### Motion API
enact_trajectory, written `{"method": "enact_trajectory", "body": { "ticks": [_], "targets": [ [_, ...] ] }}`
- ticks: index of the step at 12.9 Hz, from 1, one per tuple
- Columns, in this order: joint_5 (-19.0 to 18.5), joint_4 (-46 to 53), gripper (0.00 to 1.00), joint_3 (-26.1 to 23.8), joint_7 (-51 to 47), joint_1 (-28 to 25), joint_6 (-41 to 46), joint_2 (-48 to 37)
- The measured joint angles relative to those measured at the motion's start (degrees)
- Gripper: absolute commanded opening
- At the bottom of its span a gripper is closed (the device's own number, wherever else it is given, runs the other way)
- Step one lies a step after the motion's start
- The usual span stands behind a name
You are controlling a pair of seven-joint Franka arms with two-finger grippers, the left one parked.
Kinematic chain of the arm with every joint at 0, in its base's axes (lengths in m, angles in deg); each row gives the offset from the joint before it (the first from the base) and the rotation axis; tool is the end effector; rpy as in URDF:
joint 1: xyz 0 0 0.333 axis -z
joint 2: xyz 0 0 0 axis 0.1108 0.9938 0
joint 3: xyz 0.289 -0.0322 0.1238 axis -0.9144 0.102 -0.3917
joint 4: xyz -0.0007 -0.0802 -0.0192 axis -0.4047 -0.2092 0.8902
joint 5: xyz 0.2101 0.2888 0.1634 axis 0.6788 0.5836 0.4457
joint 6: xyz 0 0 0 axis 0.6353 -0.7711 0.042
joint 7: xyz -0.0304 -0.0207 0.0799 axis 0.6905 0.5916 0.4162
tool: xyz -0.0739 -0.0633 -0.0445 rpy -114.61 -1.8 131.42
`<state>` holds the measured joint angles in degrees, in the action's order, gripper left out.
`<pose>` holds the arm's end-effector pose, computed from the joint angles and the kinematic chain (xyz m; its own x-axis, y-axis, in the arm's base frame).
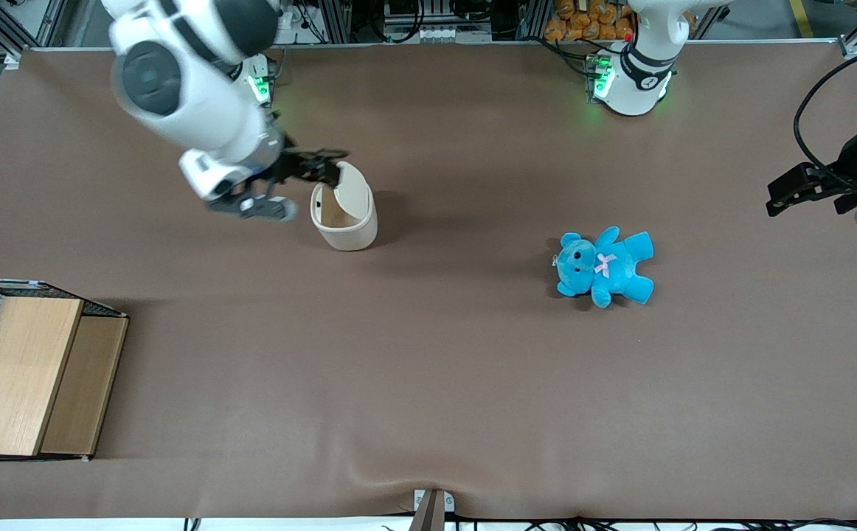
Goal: Open trash can with right arm
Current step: 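Release the lid and withdraw the right gripper away from the can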
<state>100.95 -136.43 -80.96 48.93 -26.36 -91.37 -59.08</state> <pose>0.5221 0.2747 0.5231 0.9427 -0.1958 -0.2703 -0.2341 -0.9651 -0.1174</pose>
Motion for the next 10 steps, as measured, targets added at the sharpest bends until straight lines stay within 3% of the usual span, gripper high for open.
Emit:
{"method": "enact_trajectory", "body": {
  "ticks": [10],
  "targets": [
    [0.0, 7.3, 1.00, 0.0, 6.1, 14.5, 7.4, 1.6]
  ]
}}
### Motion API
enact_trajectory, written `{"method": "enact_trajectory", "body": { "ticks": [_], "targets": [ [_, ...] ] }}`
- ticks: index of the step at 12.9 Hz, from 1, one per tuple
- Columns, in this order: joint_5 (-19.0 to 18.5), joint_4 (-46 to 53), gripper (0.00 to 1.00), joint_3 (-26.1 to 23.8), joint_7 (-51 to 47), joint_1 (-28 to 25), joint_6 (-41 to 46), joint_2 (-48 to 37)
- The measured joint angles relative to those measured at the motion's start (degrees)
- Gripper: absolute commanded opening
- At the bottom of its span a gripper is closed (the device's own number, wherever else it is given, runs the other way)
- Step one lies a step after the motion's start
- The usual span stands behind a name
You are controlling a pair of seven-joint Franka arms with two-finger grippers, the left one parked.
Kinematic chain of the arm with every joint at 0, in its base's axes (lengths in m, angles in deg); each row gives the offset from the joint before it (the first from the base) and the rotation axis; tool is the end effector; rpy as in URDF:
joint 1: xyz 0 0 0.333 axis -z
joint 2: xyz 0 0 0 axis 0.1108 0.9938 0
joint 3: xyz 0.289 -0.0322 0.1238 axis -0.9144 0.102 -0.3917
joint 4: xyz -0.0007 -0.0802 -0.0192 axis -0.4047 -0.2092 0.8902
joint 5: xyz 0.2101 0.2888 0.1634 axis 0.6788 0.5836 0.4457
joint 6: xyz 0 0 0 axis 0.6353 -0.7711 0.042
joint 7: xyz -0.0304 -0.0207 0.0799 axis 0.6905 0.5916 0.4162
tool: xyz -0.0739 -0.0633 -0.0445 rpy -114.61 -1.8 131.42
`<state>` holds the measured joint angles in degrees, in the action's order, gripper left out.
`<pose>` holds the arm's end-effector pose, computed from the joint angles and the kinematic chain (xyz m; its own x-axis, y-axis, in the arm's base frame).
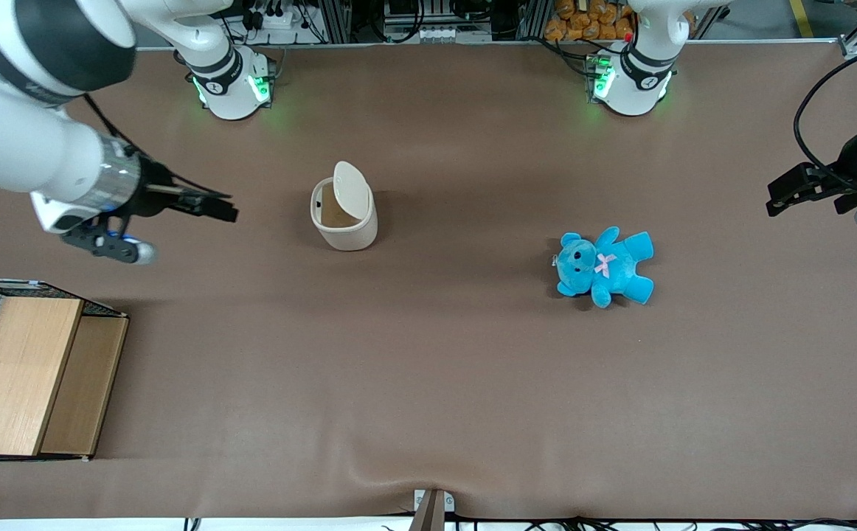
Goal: Open trash can with right arm
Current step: 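Release the lid and withdraw the right gripper away from the can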
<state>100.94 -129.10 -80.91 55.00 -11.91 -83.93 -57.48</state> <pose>0.5762 0.1371 0.5572 0.9113 -0.3011 -0.2809 -0.3488 -0.9270 -0.1379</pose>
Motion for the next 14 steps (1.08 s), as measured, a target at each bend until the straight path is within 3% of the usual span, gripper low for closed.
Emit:
{"method": "enact_trajectory", "body": {
  "ticks": [5, 10, 14],
  "targets": [
    [-0.4, 0.9, 1.00, 0.0, 1.3, 4.6, 3.4, 0.0],
    [-6.5, 2.7, 1.00, 0.0, 6.1, 5.9, 4.0, -1.4],
    [-8.9, 2.7, 1.00, 1.0, 10.7, 6.0, 4.4, -5.3]
  ]
}}
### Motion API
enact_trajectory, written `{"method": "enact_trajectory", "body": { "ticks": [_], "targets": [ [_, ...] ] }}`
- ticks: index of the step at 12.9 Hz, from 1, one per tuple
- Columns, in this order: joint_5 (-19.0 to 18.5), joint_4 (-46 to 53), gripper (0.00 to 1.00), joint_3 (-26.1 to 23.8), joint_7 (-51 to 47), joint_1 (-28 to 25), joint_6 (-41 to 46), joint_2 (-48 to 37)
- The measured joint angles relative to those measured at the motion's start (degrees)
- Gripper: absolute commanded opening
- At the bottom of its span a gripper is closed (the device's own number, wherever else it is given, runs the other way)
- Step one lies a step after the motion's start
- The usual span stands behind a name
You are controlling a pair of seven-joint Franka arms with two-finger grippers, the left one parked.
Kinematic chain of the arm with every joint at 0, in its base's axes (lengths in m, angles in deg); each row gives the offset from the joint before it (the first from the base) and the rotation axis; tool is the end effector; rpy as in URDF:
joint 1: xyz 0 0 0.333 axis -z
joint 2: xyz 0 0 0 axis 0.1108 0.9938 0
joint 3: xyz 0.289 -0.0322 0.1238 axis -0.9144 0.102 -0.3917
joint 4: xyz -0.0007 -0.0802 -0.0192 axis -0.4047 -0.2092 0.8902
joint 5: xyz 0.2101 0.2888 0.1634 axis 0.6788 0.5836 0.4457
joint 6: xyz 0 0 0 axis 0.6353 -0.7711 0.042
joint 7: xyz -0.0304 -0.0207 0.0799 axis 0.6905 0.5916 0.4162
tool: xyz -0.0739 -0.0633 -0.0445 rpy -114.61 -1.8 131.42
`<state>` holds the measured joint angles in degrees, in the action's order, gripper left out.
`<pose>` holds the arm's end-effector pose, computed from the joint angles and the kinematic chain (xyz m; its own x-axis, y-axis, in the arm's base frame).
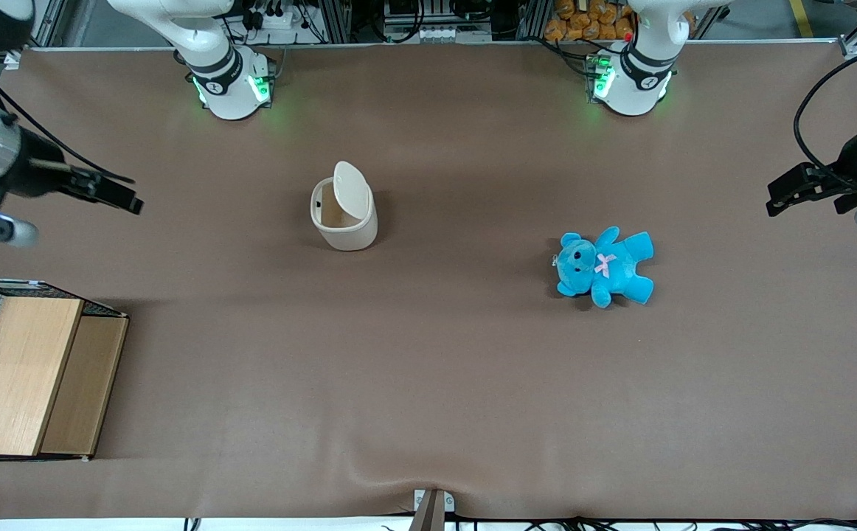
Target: Open trash can with right arm
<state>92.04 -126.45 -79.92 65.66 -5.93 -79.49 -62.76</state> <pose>0.5590 0.0498 0.6223 0.9569 -0.2535 -0.1416 -0.2633 -0.9631 -0.0552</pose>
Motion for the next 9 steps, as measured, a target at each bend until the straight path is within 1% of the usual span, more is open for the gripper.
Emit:
{"method": "enact_trajectory", "body": {
  "ticks": [3, 5, 9],
  "targets": [
    [-0.1, -3.2, 1.00, 2.4, 3.5, 0.2, -1.2, -4.3],
    [-0.3, -6.6, 1.00, 2.9, 4.5, 0.2, -2.9, -7.3],
    [-3.2, -8.2, 1.00, 2.9, 7.8, 0.2, -6.7, -9.1]
  ]
}}
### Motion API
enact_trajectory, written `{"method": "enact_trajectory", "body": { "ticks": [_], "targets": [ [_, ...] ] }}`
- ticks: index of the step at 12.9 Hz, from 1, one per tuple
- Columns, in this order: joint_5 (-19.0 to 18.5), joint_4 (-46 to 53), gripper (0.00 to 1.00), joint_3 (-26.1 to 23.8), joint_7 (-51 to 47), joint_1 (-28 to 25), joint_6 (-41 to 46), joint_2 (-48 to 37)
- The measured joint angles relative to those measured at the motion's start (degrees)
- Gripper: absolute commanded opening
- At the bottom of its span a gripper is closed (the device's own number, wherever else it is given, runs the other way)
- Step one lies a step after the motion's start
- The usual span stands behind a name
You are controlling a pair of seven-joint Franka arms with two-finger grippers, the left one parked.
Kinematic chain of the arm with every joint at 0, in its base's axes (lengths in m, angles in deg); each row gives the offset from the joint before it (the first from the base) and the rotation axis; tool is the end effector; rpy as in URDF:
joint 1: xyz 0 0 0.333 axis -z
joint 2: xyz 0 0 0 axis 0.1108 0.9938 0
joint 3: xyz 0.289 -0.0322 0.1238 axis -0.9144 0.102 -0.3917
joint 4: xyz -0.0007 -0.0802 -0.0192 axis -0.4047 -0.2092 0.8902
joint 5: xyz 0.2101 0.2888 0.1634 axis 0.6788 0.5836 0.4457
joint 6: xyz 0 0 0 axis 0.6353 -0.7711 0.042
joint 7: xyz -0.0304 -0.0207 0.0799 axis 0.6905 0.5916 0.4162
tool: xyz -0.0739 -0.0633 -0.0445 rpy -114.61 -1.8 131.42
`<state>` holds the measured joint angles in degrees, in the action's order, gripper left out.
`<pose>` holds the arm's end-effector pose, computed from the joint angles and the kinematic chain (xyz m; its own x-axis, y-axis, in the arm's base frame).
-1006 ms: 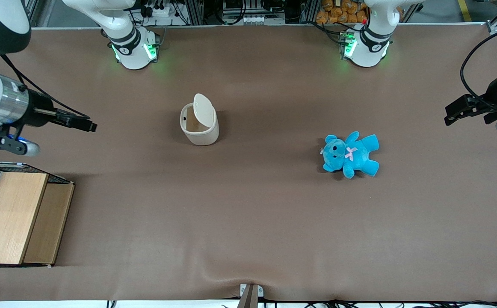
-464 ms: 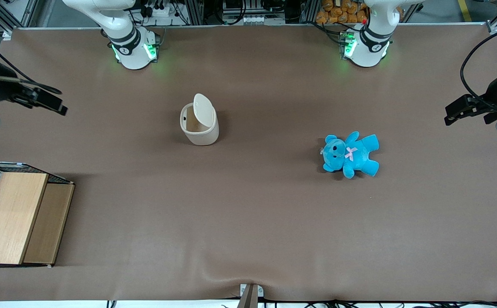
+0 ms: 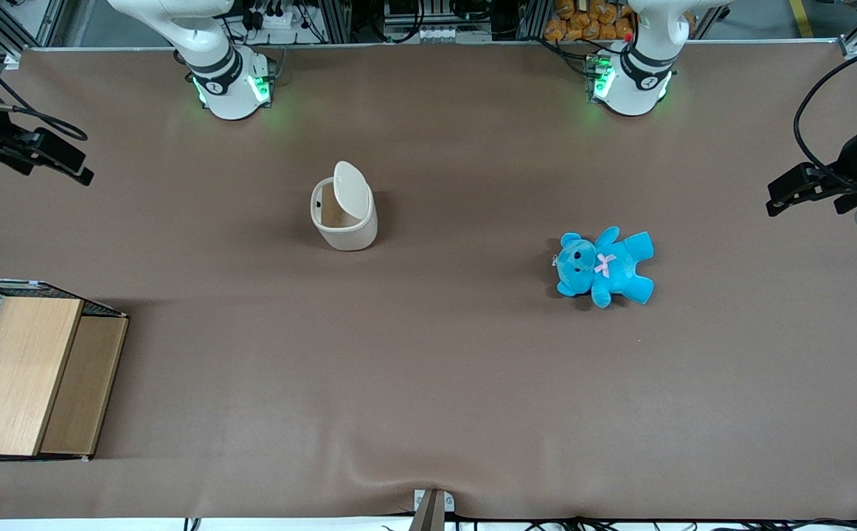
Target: Open trash can with right arm
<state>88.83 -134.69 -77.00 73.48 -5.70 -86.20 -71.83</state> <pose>0.5242 0.0139 0.6507 0.9822 -0.1879 0.0080 -0.1874 -0.9815 -0.0381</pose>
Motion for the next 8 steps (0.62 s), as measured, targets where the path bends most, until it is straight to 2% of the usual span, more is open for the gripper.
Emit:
{"method": "enact_trajectory", "body": {
  "ticks": [8],
  "targets": [
    [-0.4, 0.0, 1.00, 0.6, 3.5, 0.4, -4.3, 1.1]
  ]
}}
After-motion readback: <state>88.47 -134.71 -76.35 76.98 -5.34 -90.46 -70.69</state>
